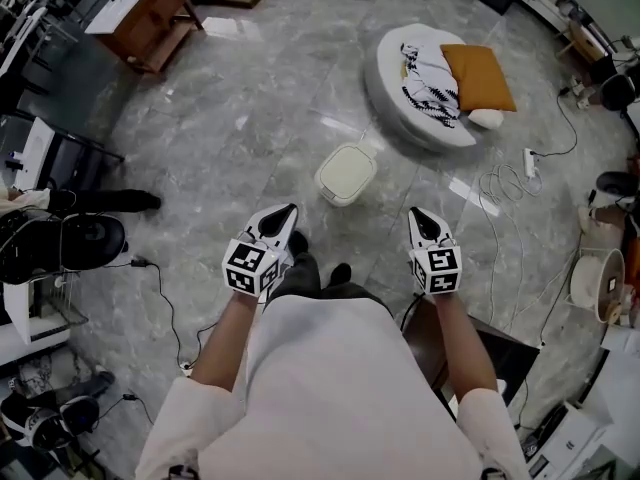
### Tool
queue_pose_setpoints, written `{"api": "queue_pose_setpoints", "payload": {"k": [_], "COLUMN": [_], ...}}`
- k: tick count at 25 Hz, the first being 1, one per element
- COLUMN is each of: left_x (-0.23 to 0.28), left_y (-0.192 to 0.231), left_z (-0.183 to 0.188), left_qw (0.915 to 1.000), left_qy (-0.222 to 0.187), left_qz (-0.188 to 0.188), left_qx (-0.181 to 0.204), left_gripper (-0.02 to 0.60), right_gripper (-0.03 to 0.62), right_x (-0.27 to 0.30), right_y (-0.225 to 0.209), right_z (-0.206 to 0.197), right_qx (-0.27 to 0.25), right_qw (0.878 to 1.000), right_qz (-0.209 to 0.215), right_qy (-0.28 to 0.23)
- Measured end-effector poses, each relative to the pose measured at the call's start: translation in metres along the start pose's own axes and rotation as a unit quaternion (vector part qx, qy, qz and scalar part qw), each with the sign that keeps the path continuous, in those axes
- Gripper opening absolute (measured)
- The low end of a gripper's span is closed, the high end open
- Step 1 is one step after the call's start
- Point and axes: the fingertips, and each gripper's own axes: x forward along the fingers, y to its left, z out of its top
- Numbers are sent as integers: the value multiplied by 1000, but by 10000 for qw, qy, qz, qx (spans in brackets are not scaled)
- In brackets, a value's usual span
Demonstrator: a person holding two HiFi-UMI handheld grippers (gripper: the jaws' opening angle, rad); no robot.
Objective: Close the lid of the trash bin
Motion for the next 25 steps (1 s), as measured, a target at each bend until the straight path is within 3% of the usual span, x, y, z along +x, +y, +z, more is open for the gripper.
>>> {"api": "queue_pose_setpoints", "payload": {"k": [9, 18, 25], "left_x": [-31, -65, -84], "left_y": [-15, 3, 20], "left_z": [3, 20, 32], "left_qw": [9999, 9989, 9988], "left_qy": [-106, -410, -422], "left_qz": [115, 172, 36], "left_qx": [24, 117, 265], "left_gripper": [18, 18, 18], "right_gripper": [32, 32, 32], "right_x": [-29, -52, -69], "right_y": [10, 24, 39], "right_z": [9, 34, 57], "right_qx": [-156, -139, -76], "right_qw": [9996, 9973, 9939], "right_qz": [-17, -455, -739], "right_qy": [-253, -554, -811]}}
